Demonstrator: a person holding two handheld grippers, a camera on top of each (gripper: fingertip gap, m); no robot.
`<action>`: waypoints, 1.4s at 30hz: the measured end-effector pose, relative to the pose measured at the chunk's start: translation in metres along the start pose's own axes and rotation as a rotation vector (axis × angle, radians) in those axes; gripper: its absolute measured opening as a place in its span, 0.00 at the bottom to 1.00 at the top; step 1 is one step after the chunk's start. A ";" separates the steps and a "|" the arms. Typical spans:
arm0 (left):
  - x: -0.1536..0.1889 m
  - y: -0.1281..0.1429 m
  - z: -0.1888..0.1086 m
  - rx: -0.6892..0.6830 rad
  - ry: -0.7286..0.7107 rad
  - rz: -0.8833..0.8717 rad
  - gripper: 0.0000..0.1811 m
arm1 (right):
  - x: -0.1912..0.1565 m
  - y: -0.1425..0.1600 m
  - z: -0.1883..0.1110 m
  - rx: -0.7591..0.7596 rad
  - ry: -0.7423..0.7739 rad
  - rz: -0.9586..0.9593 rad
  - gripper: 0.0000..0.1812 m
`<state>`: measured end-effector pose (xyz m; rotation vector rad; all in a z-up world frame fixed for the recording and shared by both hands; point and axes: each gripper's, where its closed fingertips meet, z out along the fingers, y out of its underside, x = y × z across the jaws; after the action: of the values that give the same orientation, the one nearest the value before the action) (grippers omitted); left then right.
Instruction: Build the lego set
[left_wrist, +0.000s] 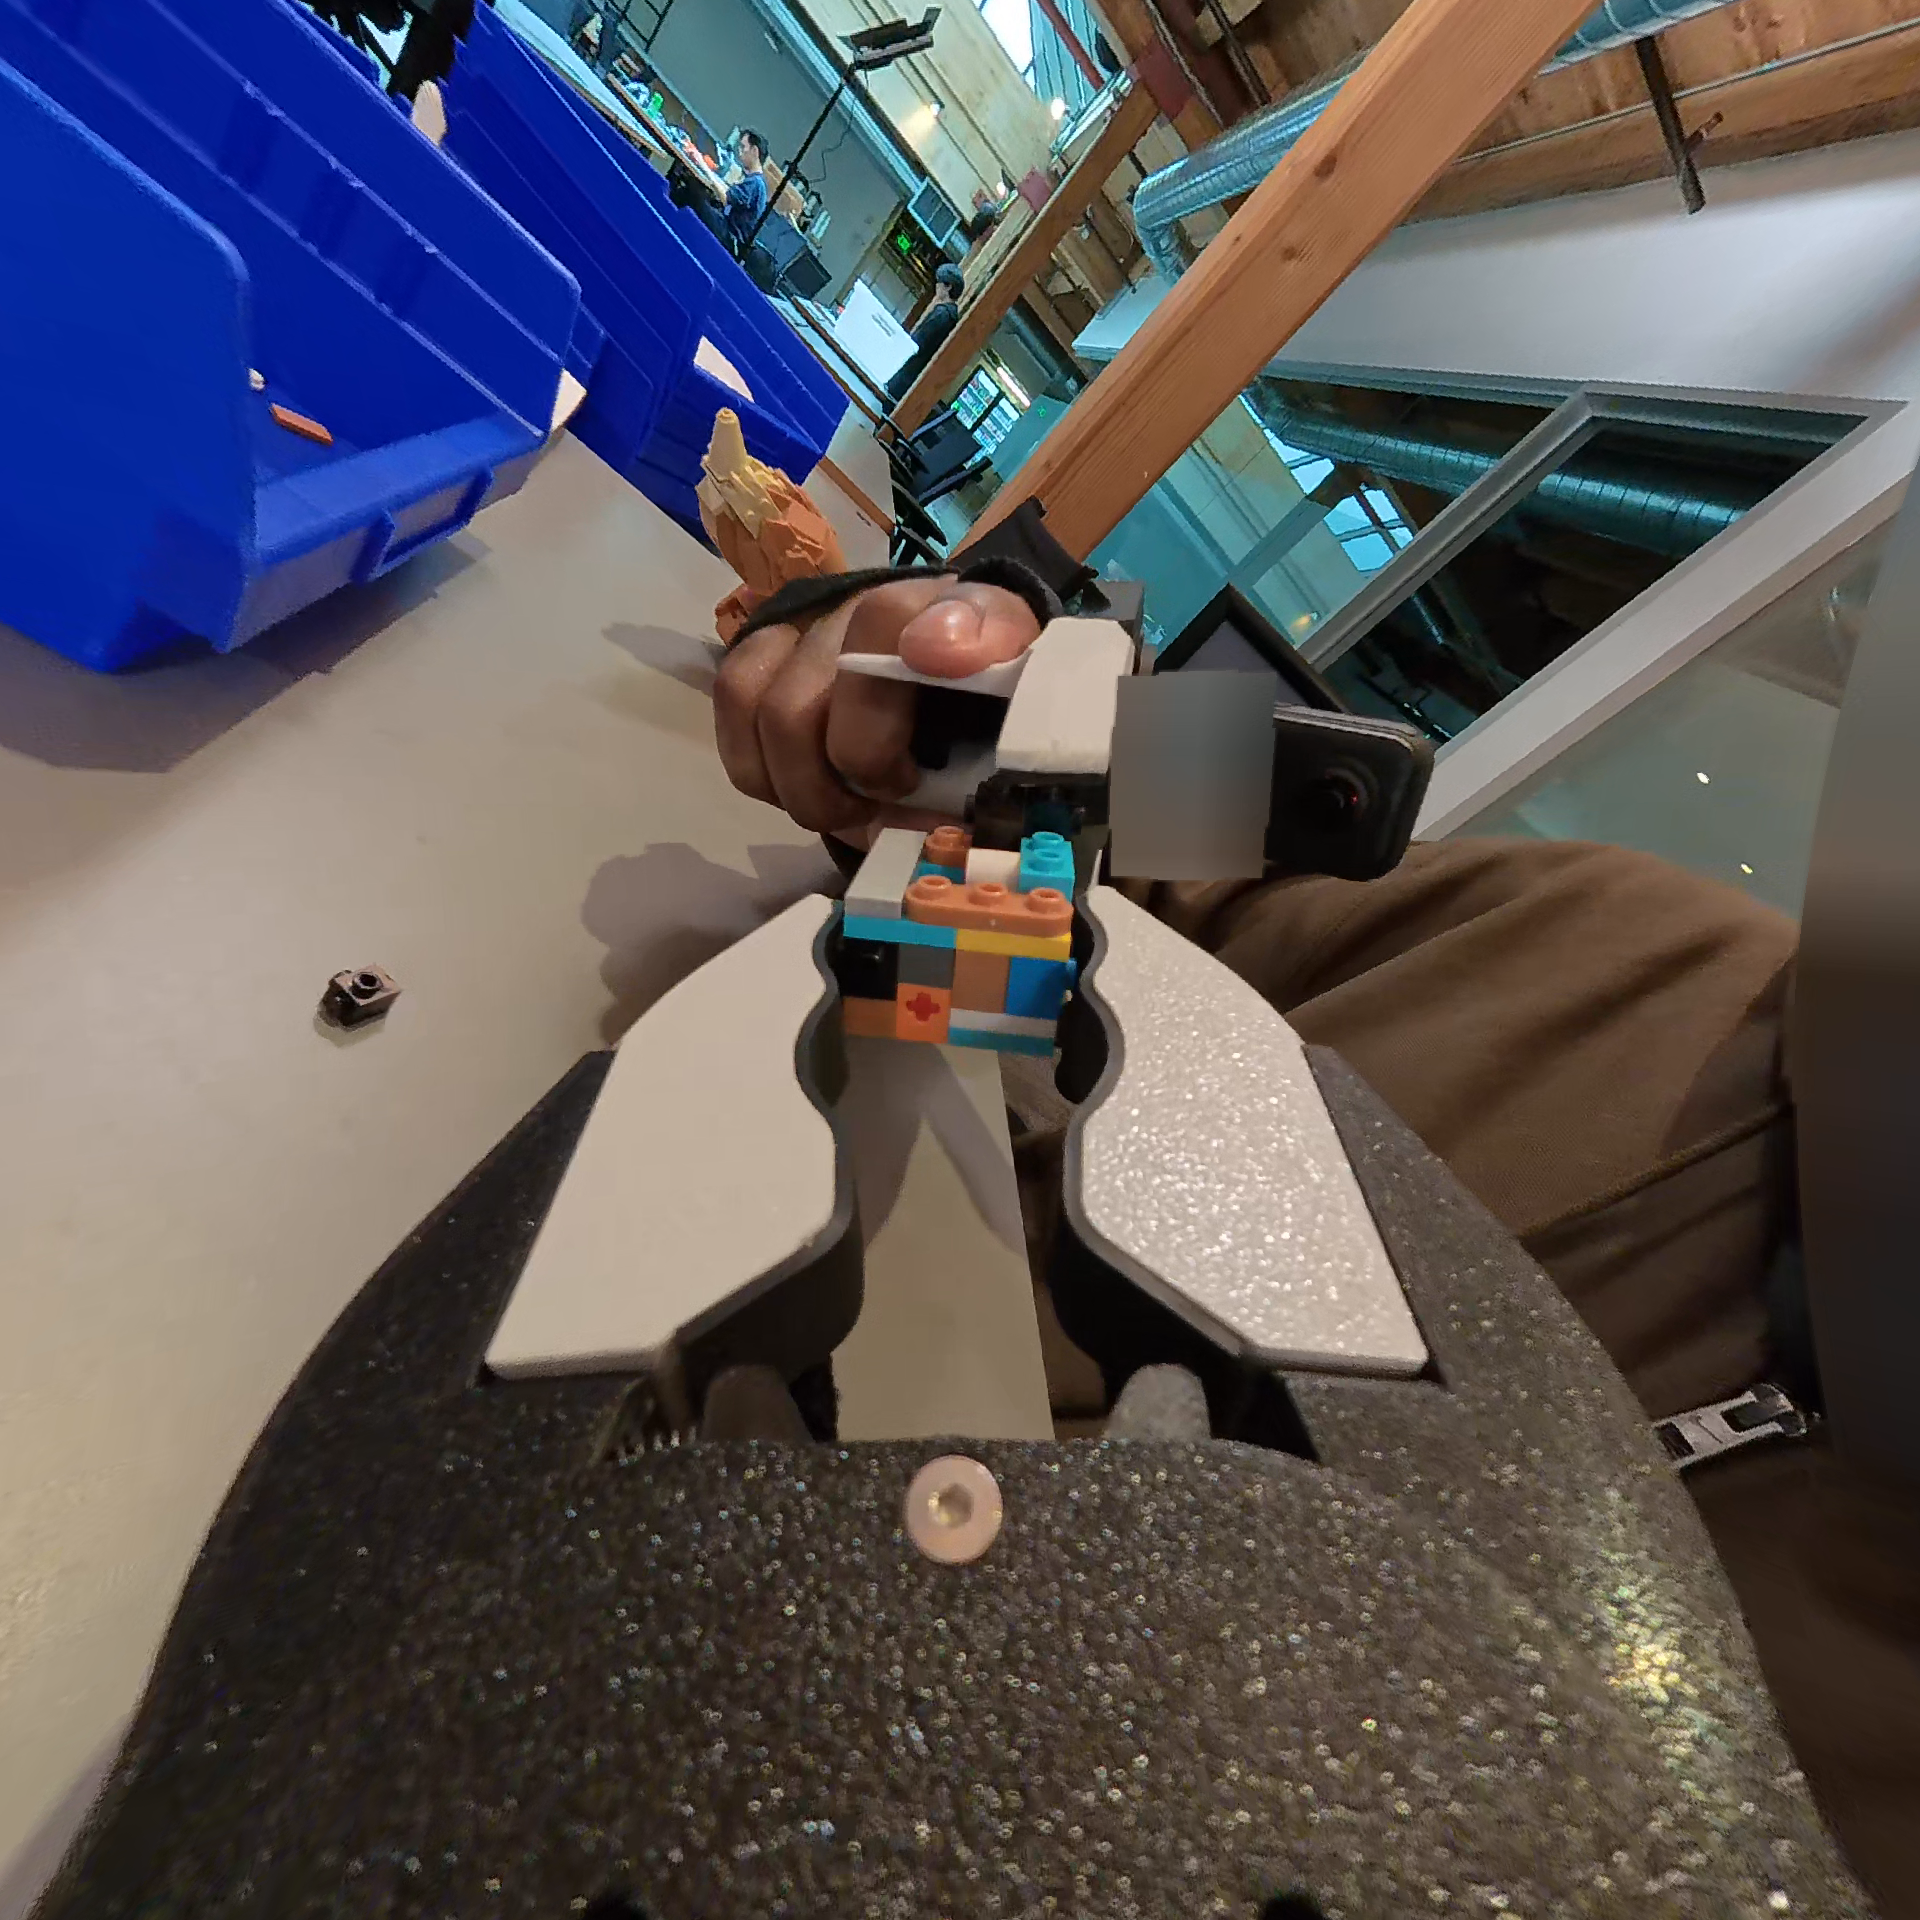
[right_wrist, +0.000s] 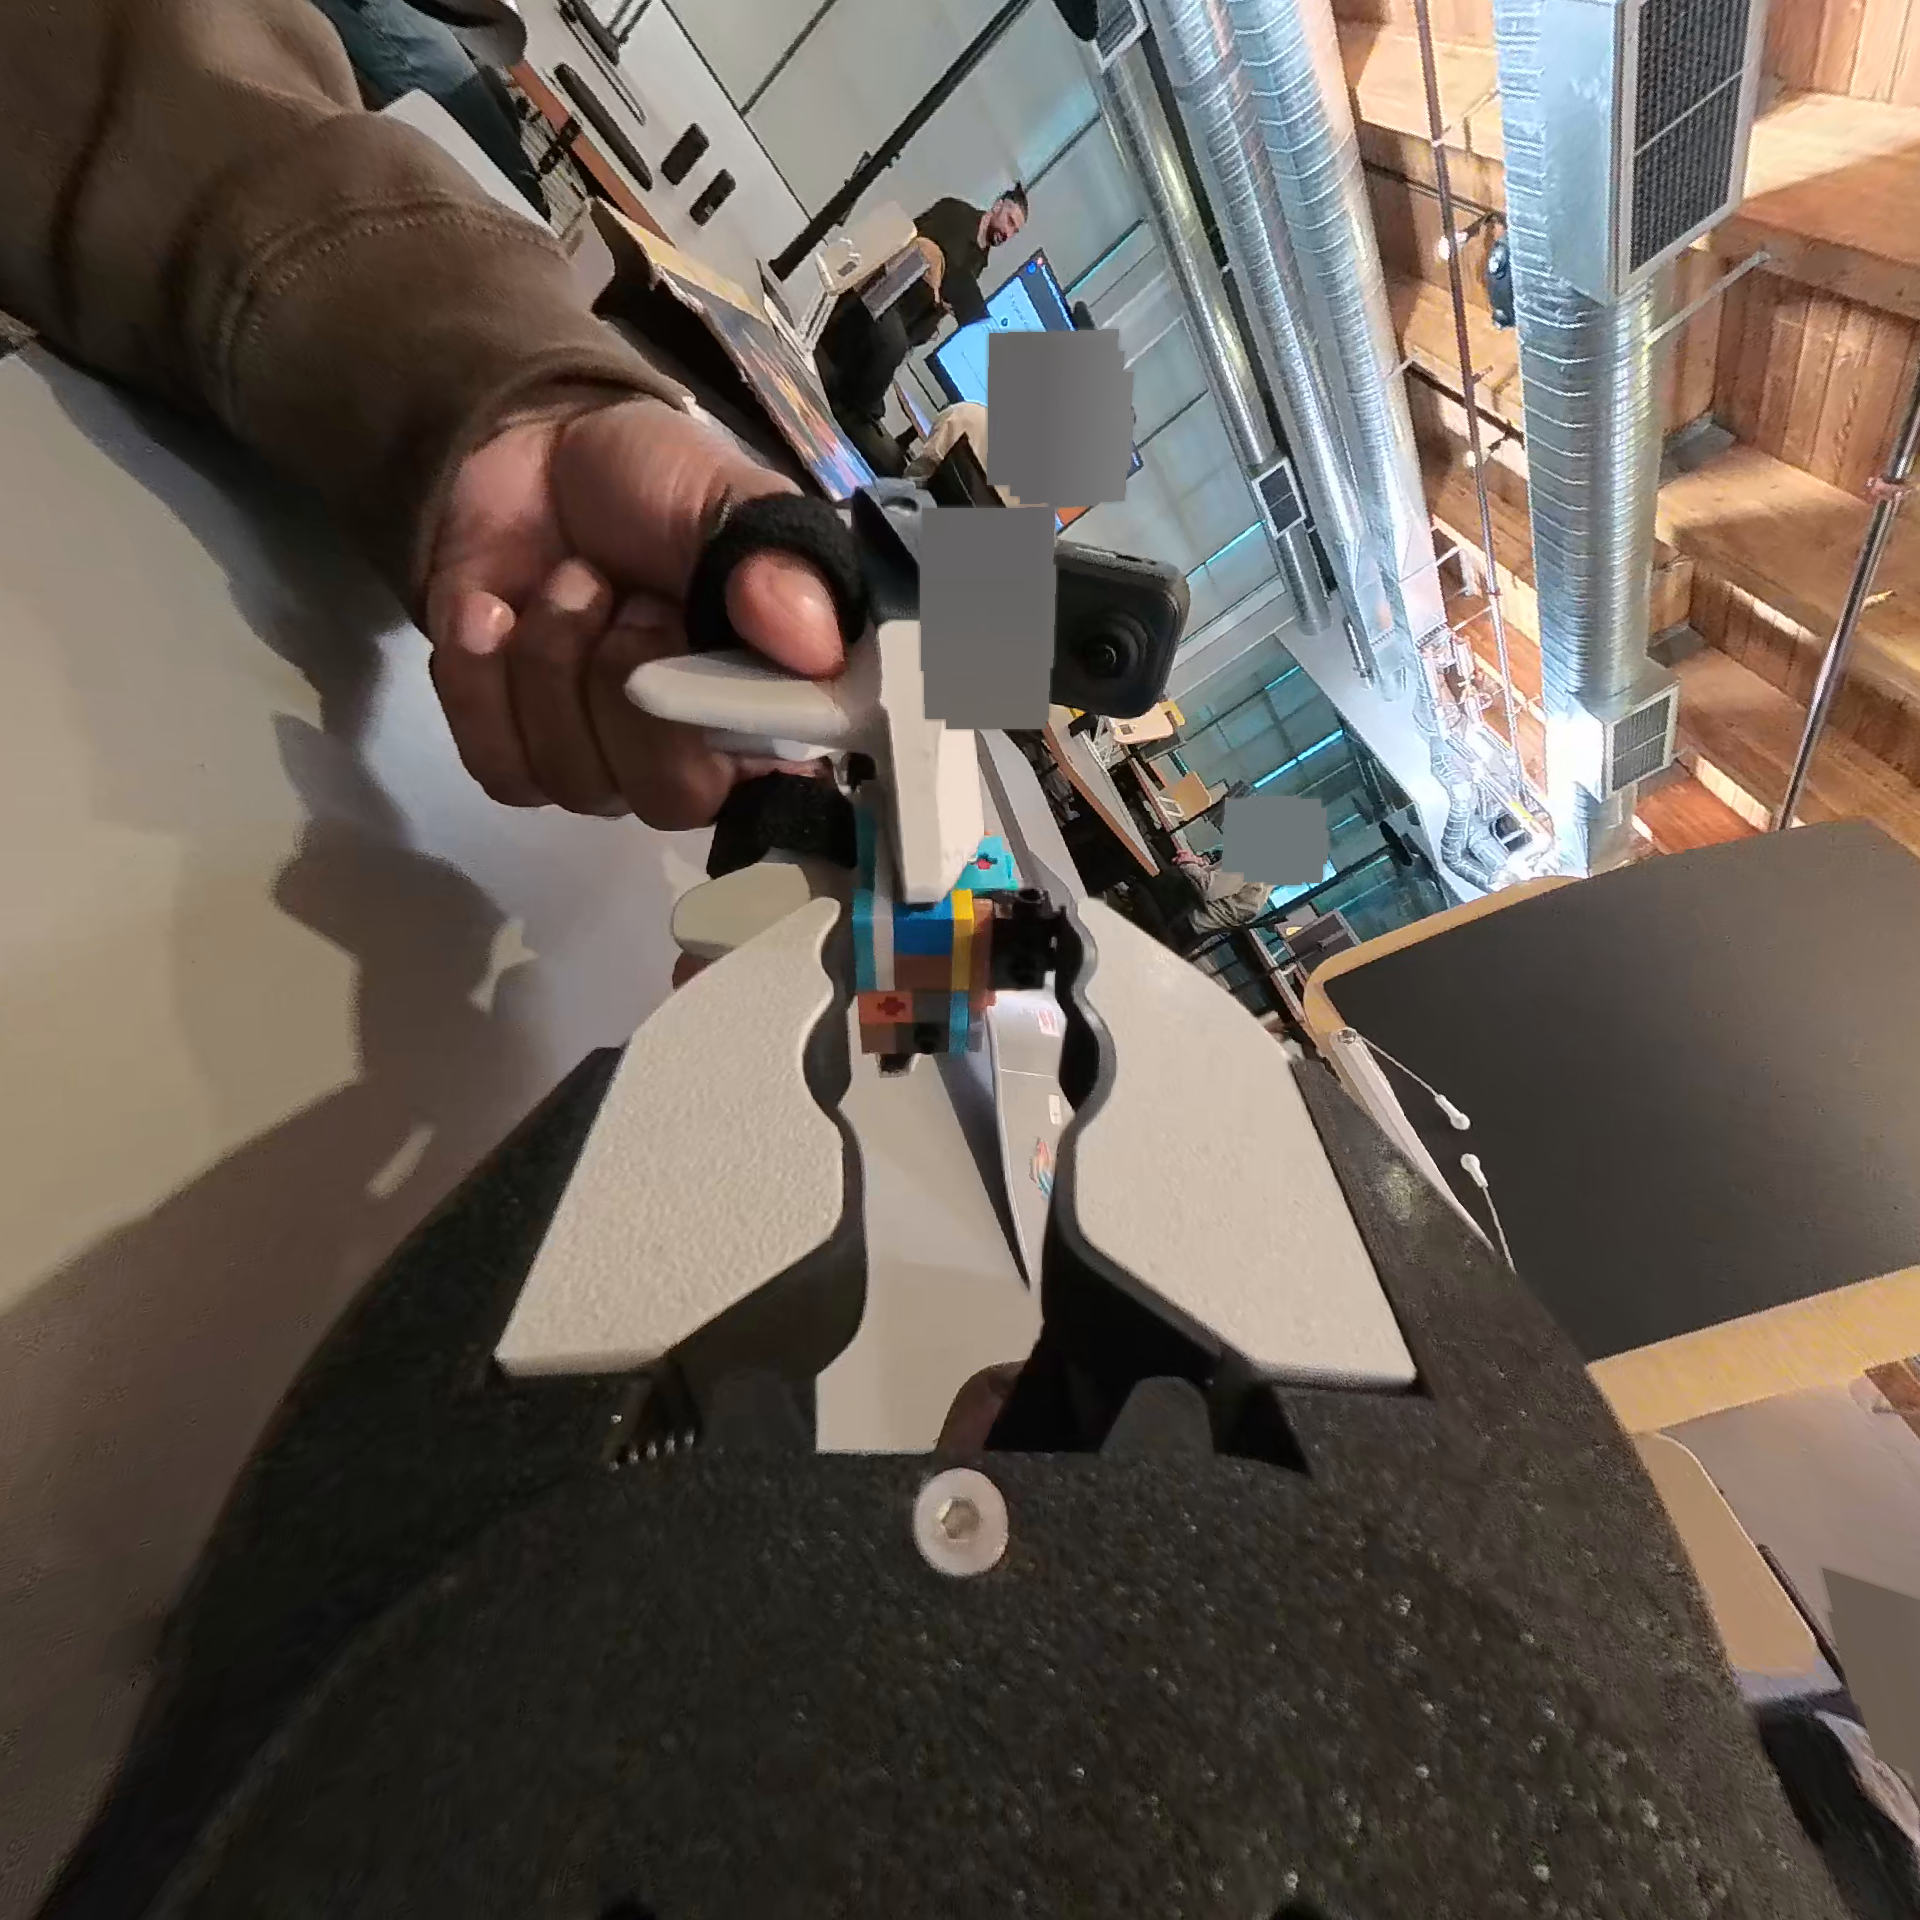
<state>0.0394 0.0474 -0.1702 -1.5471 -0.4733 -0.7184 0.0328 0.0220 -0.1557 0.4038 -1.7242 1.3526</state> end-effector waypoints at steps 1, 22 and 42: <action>-0.001 -0.001 0.000 0.010 -0.007 -0.004 0.22 | 0.001 0.002 0.001 -0.010 0.014 -0.008 0.20; 0.005 0.014 0.012 -0.082 -0.071 0.040 0.23 | -0.006 -0.004 -0.017 -0.049 0.032 -0.082 0.24; -0.031 0.063 0.025 -0.381 -0.373 0.393 0.29 | 0.025 0.016 -0.095 -0.162 0.309 -0.004 0.20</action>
<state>0.0635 0.0690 -0.2372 -2.0733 -0.2966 -0.2168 0.0488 0.1193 -0.1442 0.0999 -1.5584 1.1916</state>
